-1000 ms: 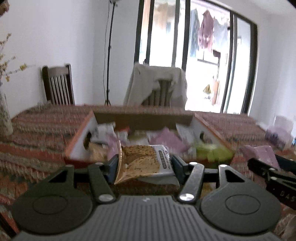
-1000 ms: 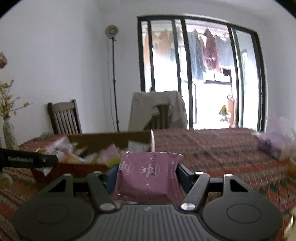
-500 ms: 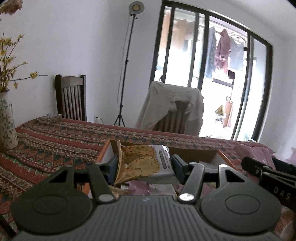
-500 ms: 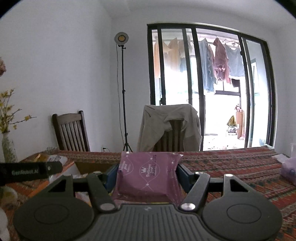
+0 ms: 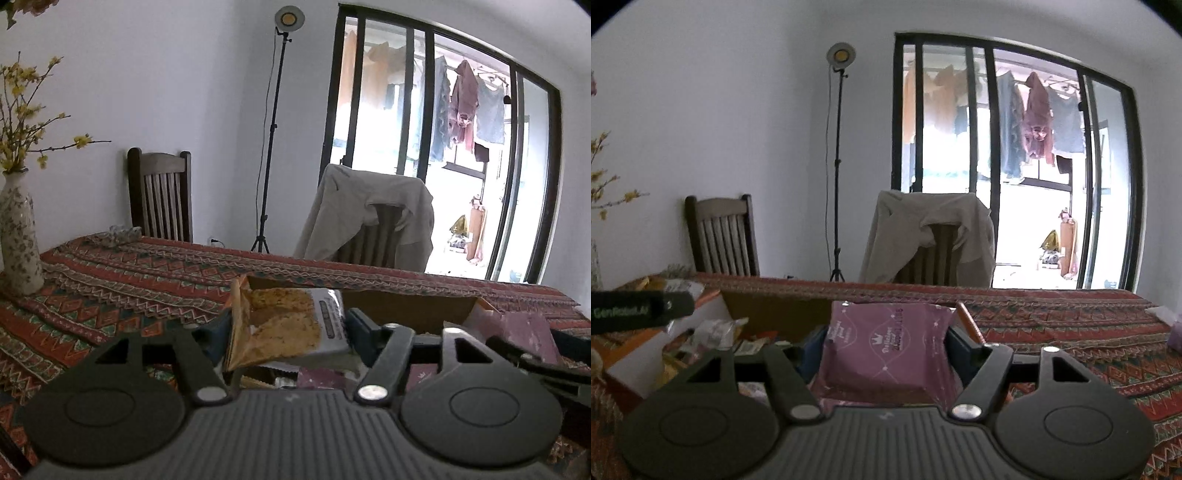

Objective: Organize snacks
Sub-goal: 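Carry the pink sachet and cracker packet over the box and release both, then withdraw both tools from the box toward the last cracker packet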

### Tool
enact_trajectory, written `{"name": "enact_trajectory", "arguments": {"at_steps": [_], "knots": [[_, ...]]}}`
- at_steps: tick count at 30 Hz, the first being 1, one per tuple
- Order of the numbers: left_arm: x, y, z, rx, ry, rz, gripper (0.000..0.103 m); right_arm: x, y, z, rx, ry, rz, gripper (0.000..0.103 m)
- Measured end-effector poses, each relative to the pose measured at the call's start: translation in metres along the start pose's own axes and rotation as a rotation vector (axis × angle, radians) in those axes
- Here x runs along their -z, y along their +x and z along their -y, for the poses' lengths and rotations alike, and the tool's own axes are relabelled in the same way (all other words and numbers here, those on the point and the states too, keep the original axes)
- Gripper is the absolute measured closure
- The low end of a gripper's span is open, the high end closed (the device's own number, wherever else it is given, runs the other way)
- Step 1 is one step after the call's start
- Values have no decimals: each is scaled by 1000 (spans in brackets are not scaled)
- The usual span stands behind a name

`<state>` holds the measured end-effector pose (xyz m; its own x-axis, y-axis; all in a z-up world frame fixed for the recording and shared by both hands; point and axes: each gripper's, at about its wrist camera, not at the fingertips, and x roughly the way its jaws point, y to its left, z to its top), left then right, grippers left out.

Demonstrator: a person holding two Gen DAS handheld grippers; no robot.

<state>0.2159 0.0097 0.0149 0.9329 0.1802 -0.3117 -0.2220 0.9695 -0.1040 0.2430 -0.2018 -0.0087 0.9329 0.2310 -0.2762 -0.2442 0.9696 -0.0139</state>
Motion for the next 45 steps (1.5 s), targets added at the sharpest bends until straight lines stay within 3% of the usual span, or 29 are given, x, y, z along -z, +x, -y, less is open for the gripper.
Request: {"name": "enact_trajectory", "arguments": {"at_steps": [2,3,5,10,19,22,27,38,45], "knots": [[1,-2,-3,6,-25,5,13,1,-2,-2,8,-3,2,22],[2,-3,-5,1,-36,12,1,1,-4,-2,18,-5,8,10],[3,-4,-7,-21,-58,27,0,1,-7,0,21,7,20,0],[3,0,-9,-14,-73,-6,0,4,-7,3,24,24,10,0],[-9,-13,-10,-8,-112,5,0,-8,-19,9,29,44,14,0],[-16,-22,-7,-36,-91,-14,0,-18,-30,8,26,32,-6,0],[-16,-40,-13,-17,-57,-37,0,-15,-46,7,36,-8,-57,0],[20,-67,-53,-10,3,-182,0,19,-69,22,63,25,-180,0],[52,-69,-70,-16,12,-186,0,46,-66,26,62,35,-290,0]]}}
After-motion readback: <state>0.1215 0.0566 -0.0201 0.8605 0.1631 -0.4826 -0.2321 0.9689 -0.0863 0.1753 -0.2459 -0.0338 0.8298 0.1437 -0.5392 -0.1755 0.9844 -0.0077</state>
